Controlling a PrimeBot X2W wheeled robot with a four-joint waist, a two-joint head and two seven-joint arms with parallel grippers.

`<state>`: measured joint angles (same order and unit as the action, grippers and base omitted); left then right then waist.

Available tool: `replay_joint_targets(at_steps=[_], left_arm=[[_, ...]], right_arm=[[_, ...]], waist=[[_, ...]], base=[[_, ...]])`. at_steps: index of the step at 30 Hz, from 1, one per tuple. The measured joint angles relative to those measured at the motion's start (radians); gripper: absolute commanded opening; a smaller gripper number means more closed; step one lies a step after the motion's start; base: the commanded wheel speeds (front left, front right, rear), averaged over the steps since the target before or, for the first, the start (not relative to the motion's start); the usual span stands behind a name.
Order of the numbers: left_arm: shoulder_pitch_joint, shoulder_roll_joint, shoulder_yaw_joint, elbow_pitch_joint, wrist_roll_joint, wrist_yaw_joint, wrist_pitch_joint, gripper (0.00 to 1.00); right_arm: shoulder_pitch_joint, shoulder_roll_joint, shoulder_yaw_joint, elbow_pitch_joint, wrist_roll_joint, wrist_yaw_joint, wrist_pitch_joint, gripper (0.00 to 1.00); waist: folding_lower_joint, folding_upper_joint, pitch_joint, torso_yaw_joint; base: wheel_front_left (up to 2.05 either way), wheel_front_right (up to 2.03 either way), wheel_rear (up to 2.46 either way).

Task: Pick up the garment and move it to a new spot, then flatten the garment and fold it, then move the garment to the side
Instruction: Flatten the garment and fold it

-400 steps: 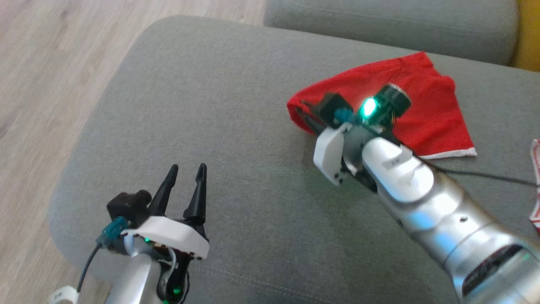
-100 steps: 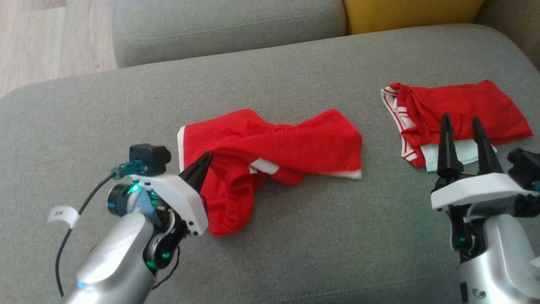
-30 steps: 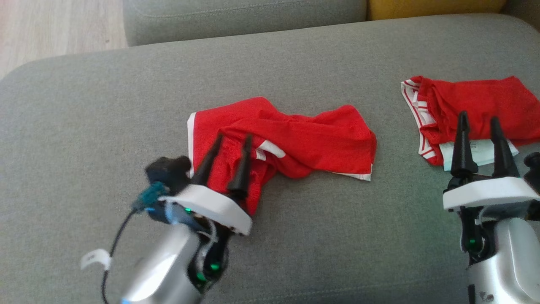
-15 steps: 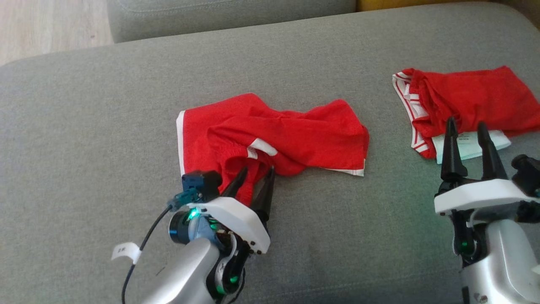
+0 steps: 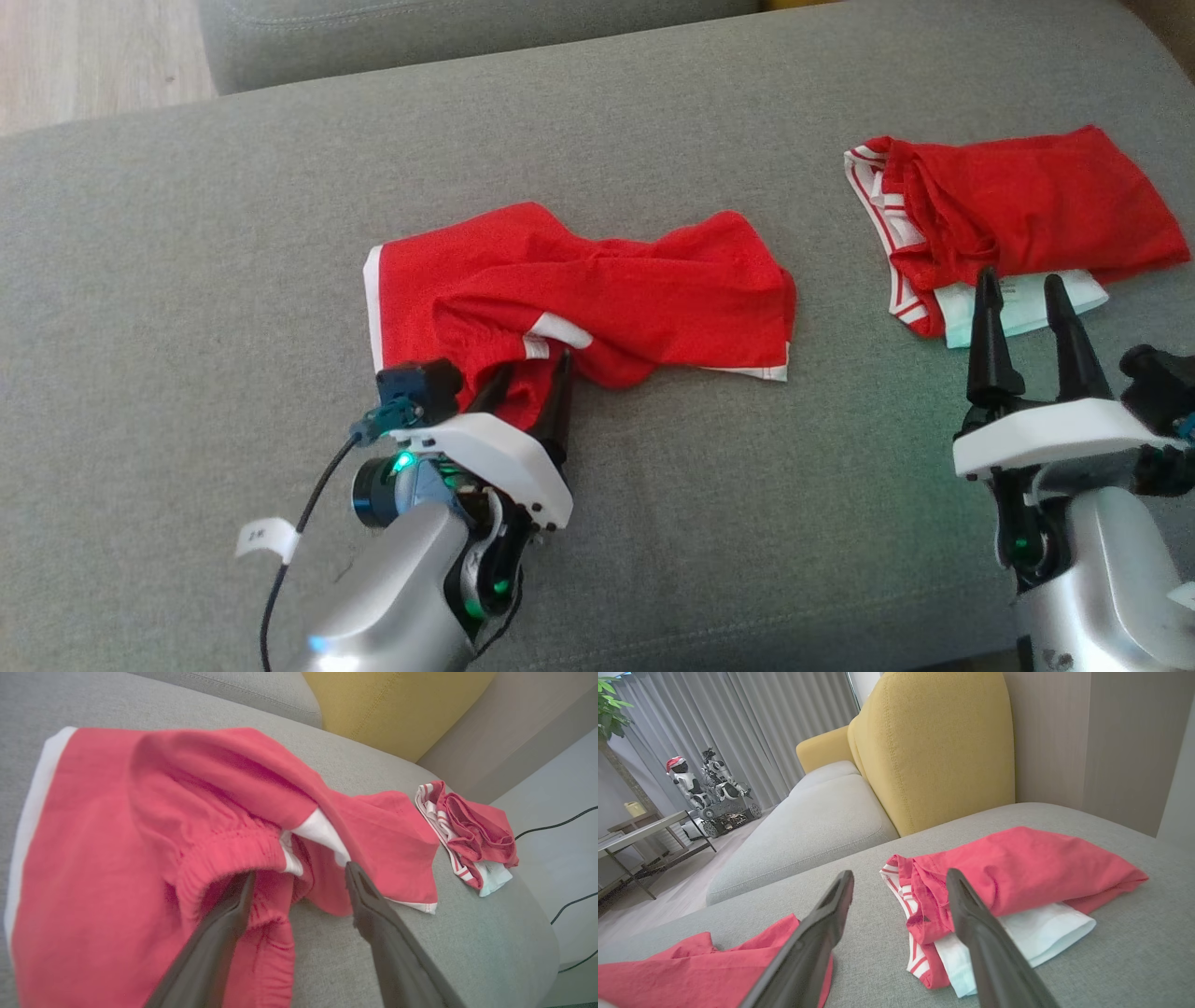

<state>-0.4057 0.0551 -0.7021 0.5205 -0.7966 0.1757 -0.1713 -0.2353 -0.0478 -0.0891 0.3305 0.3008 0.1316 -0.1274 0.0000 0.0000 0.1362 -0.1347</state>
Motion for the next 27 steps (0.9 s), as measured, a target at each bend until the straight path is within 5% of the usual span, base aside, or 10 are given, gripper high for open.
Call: replay_joint_targets(at_steps=[15,17,19,20,23,27], left_arm=[[-0.067,-0.005,-0.041,0.105,-0.067,-0.010,-0.034,0.99],[-0.078,-0.005,-0.050,0.115,-0.075,-0.010,-0.040,0.48],[-0.089,-0.006,-0.062,0.127,-0.079,-0.010,-0.043,0.28],[-0.093,-0.007,-0.063,0.130,-0.081,-0.010,-0.047,0.28],[-0.097,-0.007,-0.069,0.138,-0.086,-0.013,-0.052,0.00],[-0.097,-0.007,-0.094,0.150,-0.086,-0.020,-0.059,0.00]], right_arm=[[-0.003,0.000,0.014,0.006,0.000,0.000,0.000,1.00],[-0.003,0.000,0.014,0.006,0.000,0.000,0.000,1.00],[-0.003,0.000,0.014,0.006,0.000,0.000,0.000,1.00],[-0.003,0.000,0.013,0.006,0.000,0.000,0.000,1.00],[-0.003,0.000,0.009,0.006,0.000,0.000,0.000,1.00],[-0.003,0.000,-0.004,0.014,-0.002,0.000,0.000,1.00]], waist=[[0.0000,0.0000,0.005,-0.023],[0.0000,0.0000,0.007,-0.025],[0.0000,0.0000,0.010,-0.026],[0.0000,0.0000,0.011,-0.026],[0.0000,0.0000,0.013,-0.024],[0.0000,0.0000,0.009,-0.014]], base=[[0.00,0.00,0.00],[0.00,0.00,0.00],[0.00,0.00,0.00],[0.00,0.00,0.00],[0.00,0.00,0.00],[0.00,0.00,0.00]])
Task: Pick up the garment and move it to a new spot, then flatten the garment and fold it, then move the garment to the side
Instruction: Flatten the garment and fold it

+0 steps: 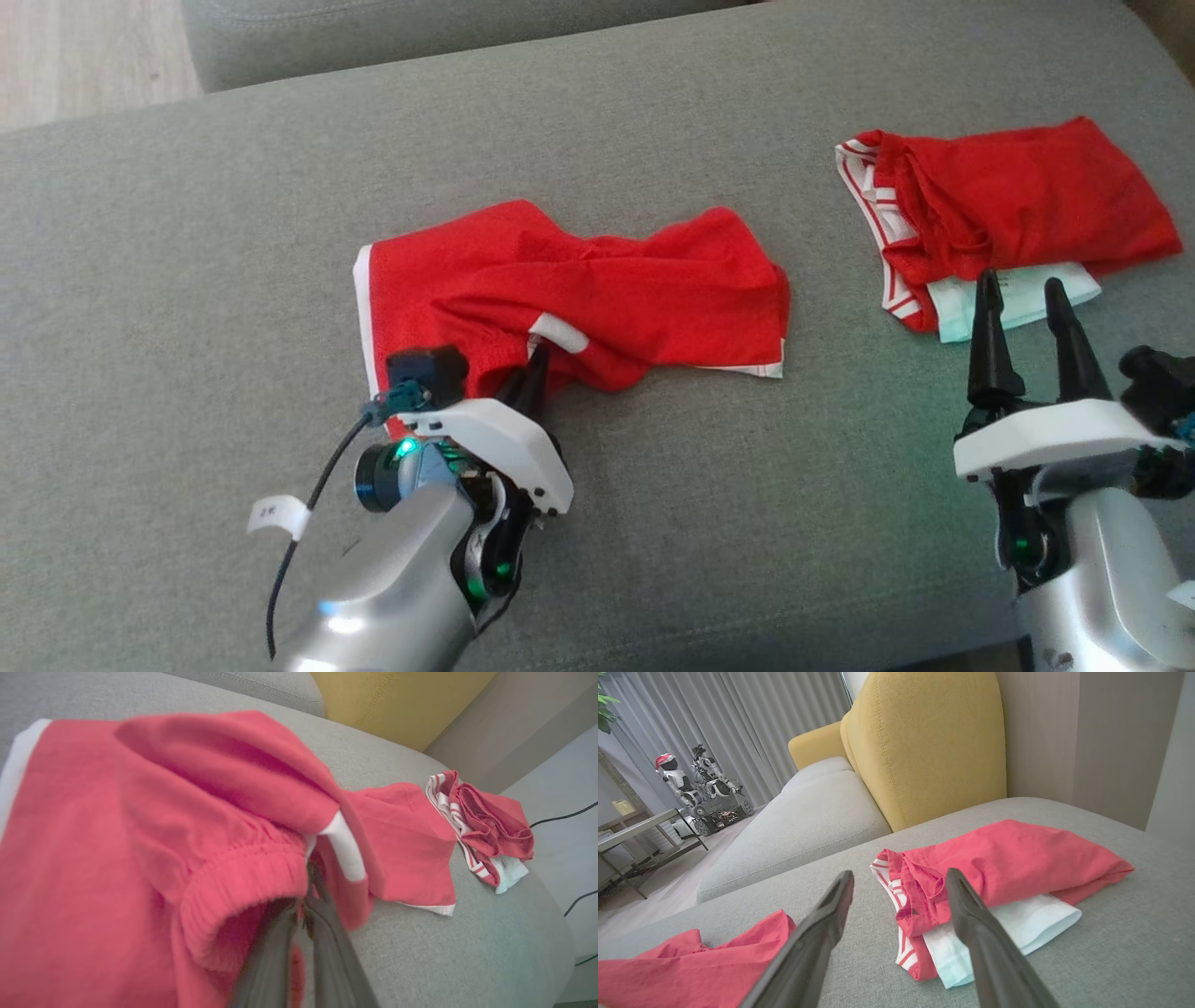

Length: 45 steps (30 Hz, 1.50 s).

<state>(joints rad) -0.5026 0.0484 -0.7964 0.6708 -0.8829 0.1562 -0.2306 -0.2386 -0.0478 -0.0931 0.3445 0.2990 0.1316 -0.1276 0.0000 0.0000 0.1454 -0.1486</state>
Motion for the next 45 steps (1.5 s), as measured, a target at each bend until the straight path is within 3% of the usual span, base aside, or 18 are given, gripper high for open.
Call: replay_joint_targets(at_steps=[9,14,23,38,45], left_arm=[[0.002,0.016,-0.045,-0.028,0.030,-0.030,0.002,0.00],[0.007,0.078,-0.085,-0.107,0.058,-0.033,0.054,0.00],[0.012,0.185,-0.111,-0.288,0.084,0.004,0.139,0.00],[0.037,0.218,-0.125,-0.387,0.084,0.043,0.178,0.00],[0.037,0.227,-0.126,-0.403,0.084,0.047,0.186,0.00]], right_arm=[[0.004,0.000,0.048,0.029,0.002,0.000,0.025,1.00],[0.013,0.000,0.120,0.068,0.016,0.000,0.080,1.00],[0.023,-0.003,0.225,0.144,-0.235,0.000,0.158,1.00],[-0.095,-0.073,0.345,0.313,-0.434,0.000,0.122,1.00],[-0.149,-0.081,0.350,0.386,-0.452,0.000,0.089,1.00]], waist=[[0.0000,0.0000,-0.028,0.034],[0.0000,0.0000,-0.038,0.062],[0.0000,0.0000,-0.019,0.105],[0.0000,0.0000,0.017,0.116],[0.0000,0.0000,0.030,0.123]], base=[[0.00,0.00,0.00],[0.00,0.00,0.00],[0.00,0.00,0.00],[0.00,0.00,0.00],[0.00,0.00,0.00]])
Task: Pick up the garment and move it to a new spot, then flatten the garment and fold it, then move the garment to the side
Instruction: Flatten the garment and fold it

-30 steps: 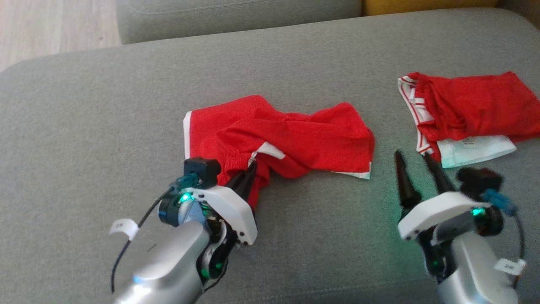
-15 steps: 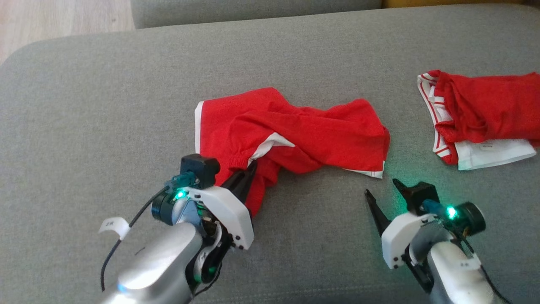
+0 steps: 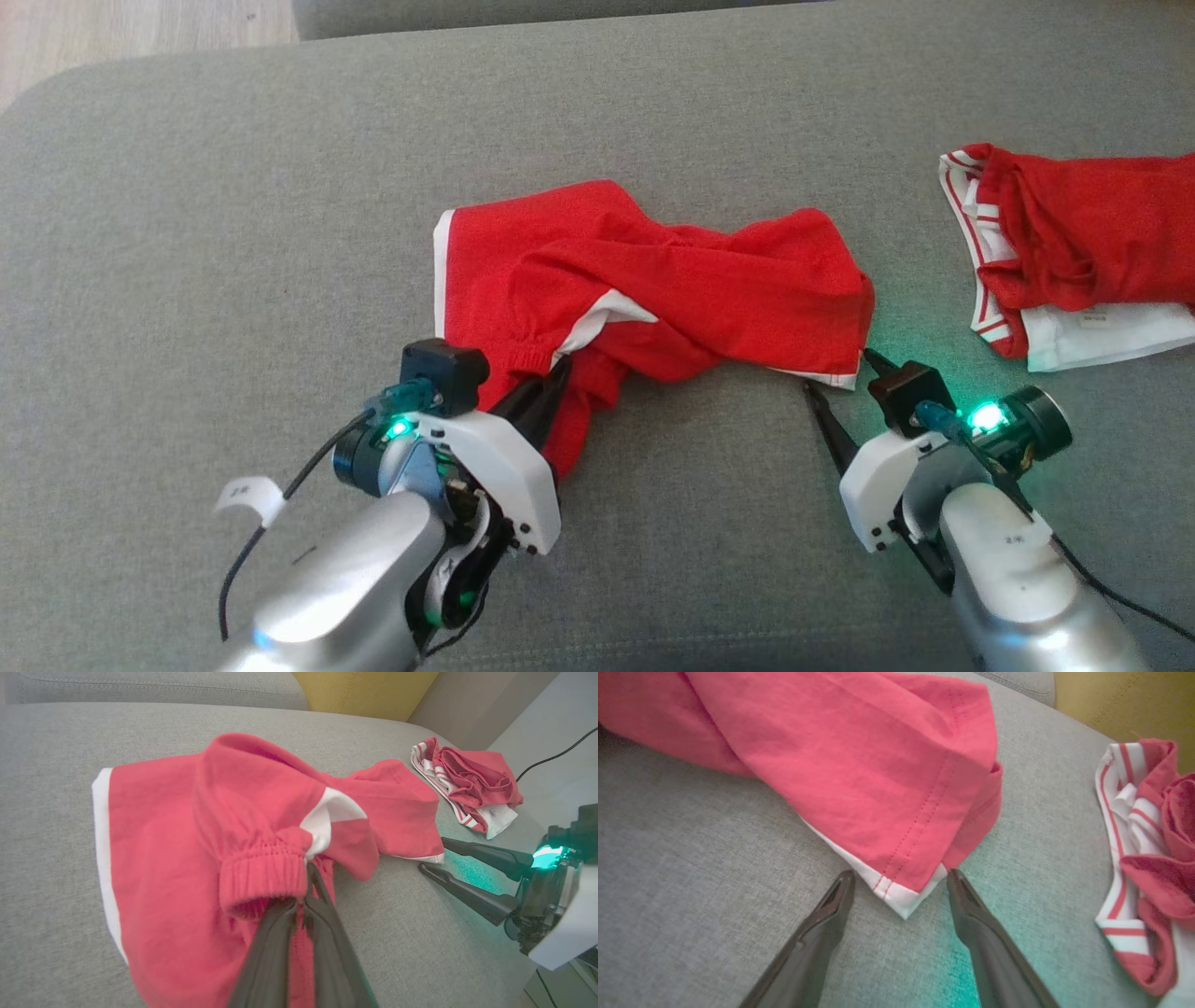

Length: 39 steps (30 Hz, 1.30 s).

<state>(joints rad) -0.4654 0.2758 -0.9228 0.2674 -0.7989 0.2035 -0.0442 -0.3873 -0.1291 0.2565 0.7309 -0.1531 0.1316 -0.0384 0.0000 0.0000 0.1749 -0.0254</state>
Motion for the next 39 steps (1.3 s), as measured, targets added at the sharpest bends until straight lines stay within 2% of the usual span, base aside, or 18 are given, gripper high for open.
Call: replay_joint_targets(at_steps=[8,9,10,11,12,13,14,26,29,31,32,34,39], left_arm=[[0.000,0.002,-0.001,-0.004,0.000,0.008,0.000,0.00],[0.000,0.002,-0.001,-0.004,0.000,0.008,0.000,0.00],[0.000,0.002,-0.001,-0.004,0.000,0.008,0.000,0.00],[0.000,0.002,-0.001,-0.004,0.000,0.008,0.000,0.00],[0.000,0.002,-0.001,-0.004,0.000,0.008,0.000,0.00],[0.000,0.002,-0.001,-0.003,0.000,0.008,0.000,0.00],[0.000,0.003,-0.001,-0.003,0.000,0.008,0.000,0.00],[0.005,0.010,-0.007,0.010,-0.002,0.008,0.000,0.00],[0.009,0.039,-0.022,0.007,0.007,-0.002,0.009,0.00],[0.009,0.073,-0.043,-0.005,0.019,-0.026,0.029,0.00],[0.005,0.113,-0.071,-0.027,0.036,-0.067,0.061,0.00],[-0.003,0.158,-0.102,-0.063,0.052,-0.114,0.106,0.00],[-0.082,0.253,-0.107,-0.177,0.041,-0.191,0.207,0.00]], right_arm=[[-0.052,0.000,0.026,0.072,-0.007,0.000,-0.029,1.00],[-0.058,0.000,0.030,0.081,-0.007,0.000,-0.031,0.69],[-0.062,0.001,0.033,0.089,-0.007,0.000,-0.033,0.45],[-0.064,0.002,0.037,0.095,-0.007,0.000,-0.034,0.34],[-0.067,0.004,0.043,0.101,-0.007,0.000,-0.035,0.16],[-0.072,0.006,0.049,0.110,-0.007,0.000,-0.037,0.05],[-0.076,0.006,0.053,0.118,-0.007,0.000,-0.037,0.00],[-0.078,-0.012,0.077,0.155,0.021,0.000,-0.041,0.00],[-0.077,-0.038,0.094,0.155,0.049,0.000,-0.041,0.00],[-0.078,-0.066,0.130,0.149,0.092,0.000,-0.028,0.00],[-0.081,-0.099,0.198,0.124,0.158,0.000,-0.005,0.00],[-0.105,-0.141,0.289,0.074,0.241,0.000,0.030,0.00],[-0.256,-0.324,0.496,-0.166,0.509,0.000,0.144,0.00]], waist=[[0.0000,0.0000,0.003,0.001],[0.0000,0.0000,0.003,0.001],[0.0000,0.0000,0.002,0.001],[0.0000,0.0000,0.001,0.000],[0.0000,0.0000,0.000,0.000],[0.0000,0.0000,-0.002,-0.001],[0.0000,0.0000,-0.004,-0.001],[0.0000,0.0000,-0.038,-0.013],[0.0000,0.0000,-0.056,-0.016],[0.0000,0.0000,-0.070,-0.017],[0.0000,0.0000,-0.087,-0.019],[0.0000,0.0000,-0.107,-0.021],[0.0000,0.0000,-0.161,-0.028]], base=[[0.00,0.00,0.00],[0.00,0.00,0.00],[0.00,0.00,0.00],[0.00,0.00,0.00],[0.00,0.00,0.00],[0.00,0.00,0.00],[0.00,0.00,0.00],[0.00,0.00,0.00],[0.00,0.00,0.00],[0.00,0.00,0.00],[0.00,0.00,0.00],[0.00,0.00,0.00],[0.00,0.00,0.00]])
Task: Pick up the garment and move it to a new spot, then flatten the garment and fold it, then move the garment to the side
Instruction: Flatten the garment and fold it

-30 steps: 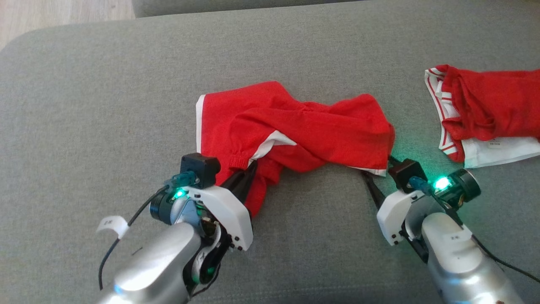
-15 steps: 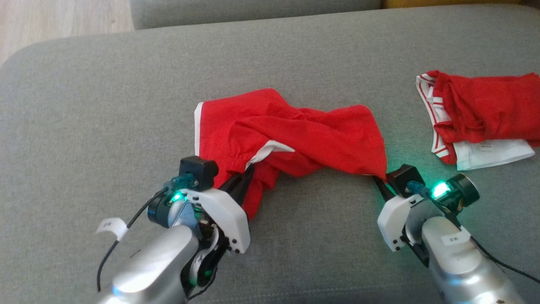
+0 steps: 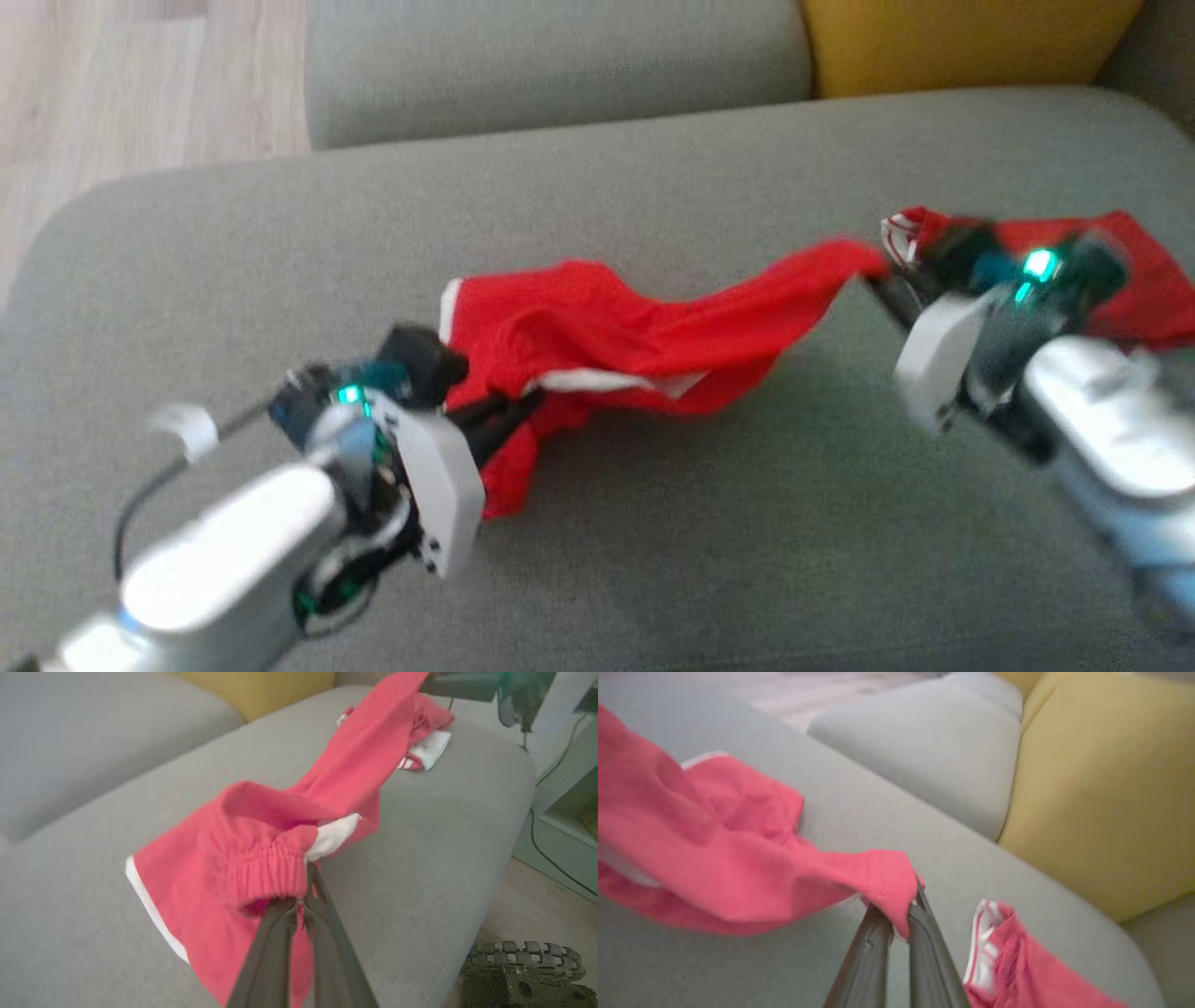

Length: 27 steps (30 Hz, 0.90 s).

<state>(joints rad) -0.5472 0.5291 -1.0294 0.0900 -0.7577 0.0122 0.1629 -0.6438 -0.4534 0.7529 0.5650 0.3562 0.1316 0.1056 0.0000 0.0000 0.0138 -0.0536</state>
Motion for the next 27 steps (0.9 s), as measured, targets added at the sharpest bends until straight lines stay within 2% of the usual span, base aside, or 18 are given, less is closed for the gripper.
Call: replay_joint_targets(at_steps=[5,10,15,18,20,24,27], left_arm=[[-0.096,0.069,0.022,-0.108,-0.049,-0.062,0.084,0.00],[-0.163,0.111,0.060,-0.167,-0.121,-0.099,0.146,0.00],[-0.192,0.157,0.077,-0.208,-0.188,-0.119,0.177,0.00],[-0.191,0.168,0.078,-0.249,-0.239,-0.119,0.180,0.00],[-0.188,0.182,0.078,-0.271,-0.237,-0.126,0.175,0.00],[-0.145,0.202,0.085,-0.273,-0.210,-0.109,0.133,0.00],[-0.105,0.202,0.079,-0.268,-0.200,-0.108,0.099,0.00]], right_arm=[[-0.140,-0.194,0.126,-0.212,0.182,0.000,0.123,0.00],[-0.222,-0.283,0.164,-0.312,0.322,0.000,0.262,0.00],[-0.246,-0.317,0.130,-0.341,0.441,0.000,0.399,0.00],[-0.240,-0.314,0.059,-0.343,0.530,0.000,0.475,0.00],[-0.222,-0.310,-0.006,-0.341,0.572,0.000,0.517,0.00],[-0.139,-0.306,-0.078,-0.312,0.567,0.000,0.583,0.00],[-0.056,-0.260,-0.159,-0.278,0.607,0.000,0.650,0.00]], waist=[[0.0000,0.0000,-0.046,-0.004],[0.0000,0.0000,-0.080,0.001],[0.0000,0.0000,-0.111,0.007],[0.0000,0.0000,-0.124,0.008],[0.0000,0.0000,-0.125,0.007],[0.0000,0.0000,-0.120,0.011],[0.0000,0.0000,-0.116,0.015]], base=[[0.00,0.00,0.00],[0.00,0.00,0.00],[0.00,0.00,0.00],[0.00,0.00,0.00],[0.00,0.00,0.00],[0.00,0.00,0.00],[0.00,0.00,0.00]])
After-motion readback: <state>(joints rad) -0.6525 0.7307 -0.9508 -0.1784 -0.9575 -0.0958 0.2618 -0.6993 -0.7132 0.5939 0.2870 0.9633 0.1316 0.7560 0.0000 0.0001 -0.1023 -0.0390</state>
